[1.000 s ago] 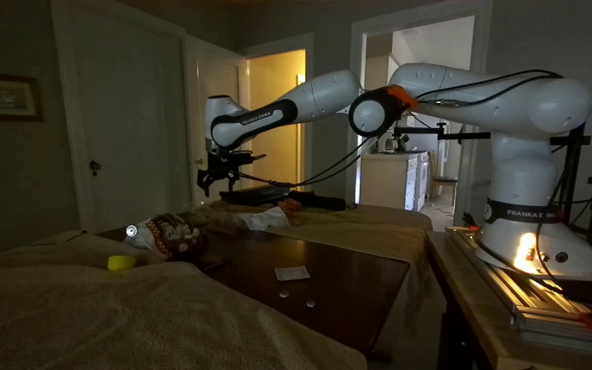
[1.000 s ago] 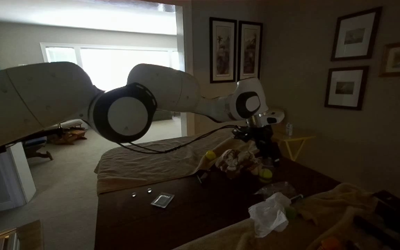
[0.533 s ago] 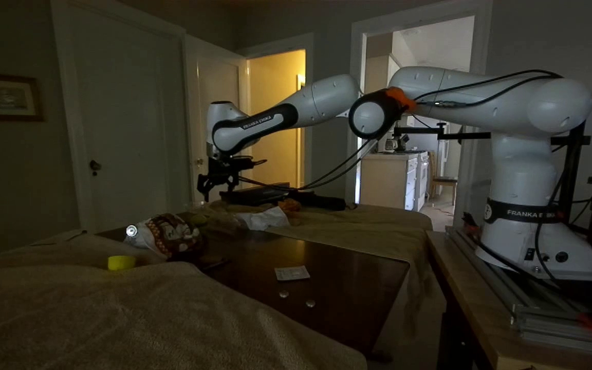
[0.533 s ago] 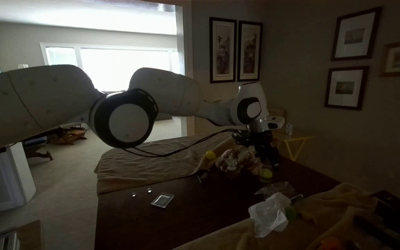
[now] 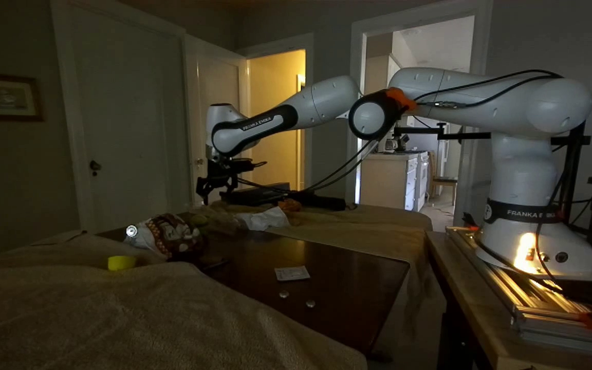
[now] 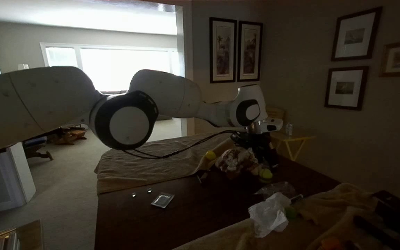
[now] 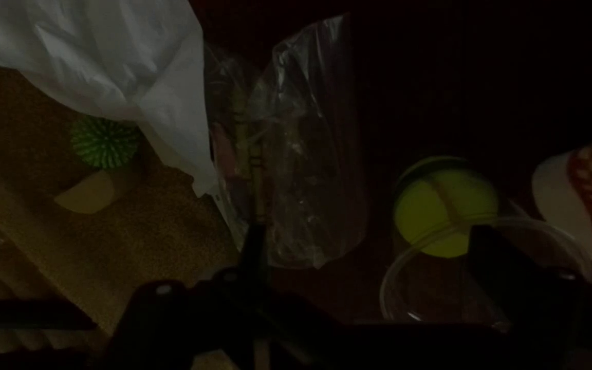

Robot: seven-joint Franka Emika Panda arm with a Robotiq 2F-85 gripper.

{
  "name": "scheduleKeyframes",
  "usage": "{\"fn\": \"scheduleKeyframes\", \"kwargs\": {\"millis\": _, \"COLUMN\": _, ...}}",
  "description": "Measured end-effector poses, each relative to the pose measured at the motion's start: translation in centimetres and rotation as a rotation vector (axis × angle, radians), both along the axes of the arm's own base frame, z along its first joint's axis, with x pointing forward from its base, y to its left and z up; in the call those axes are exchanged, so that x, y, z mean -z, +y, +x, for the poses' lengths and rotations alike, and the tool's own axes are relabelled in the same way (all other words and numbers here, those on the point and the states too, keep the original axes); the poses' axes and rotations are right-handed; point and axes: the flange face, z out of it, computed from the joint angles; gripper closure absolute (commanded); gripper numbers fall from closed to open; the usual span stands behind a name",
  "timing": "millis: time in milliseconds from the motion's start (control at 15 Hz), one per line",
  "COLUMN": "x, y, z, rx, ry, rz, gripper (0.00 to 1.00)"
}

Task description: Pick up the cup and move it to the right

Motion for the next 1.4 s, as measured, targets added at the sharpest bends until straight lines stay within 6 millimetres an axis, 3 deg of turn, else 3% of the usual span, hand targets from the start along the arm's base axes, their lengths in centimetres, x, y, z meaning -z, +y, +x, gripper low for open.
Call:
{"fn": "scheduleKeyframes", "kwargs": {"millis": 533, "x": -0.1, "y": -0.1, "z": 0.1, "rx": 0.003, "ry": -0.015, "rz": 0.000, "gripper": 0.00}}
{"fn": "scheduleKeyframes", "kwargs": {"millis": 1067, "x": -0.4, "y": 0.3, "z": 1.2, "rx": -0.038, "ry": -0.166, "rz": -0.017, "gripper": 0.00}}
{"fn": "scheduleKeyframes", "kwargs": {"millis": 1400, "x": 0.9, "y": -0.2, "z": 1.1, "rx": -0.040, "ry": -0.163, "rz": -0.037, "gripper": 0.00}}
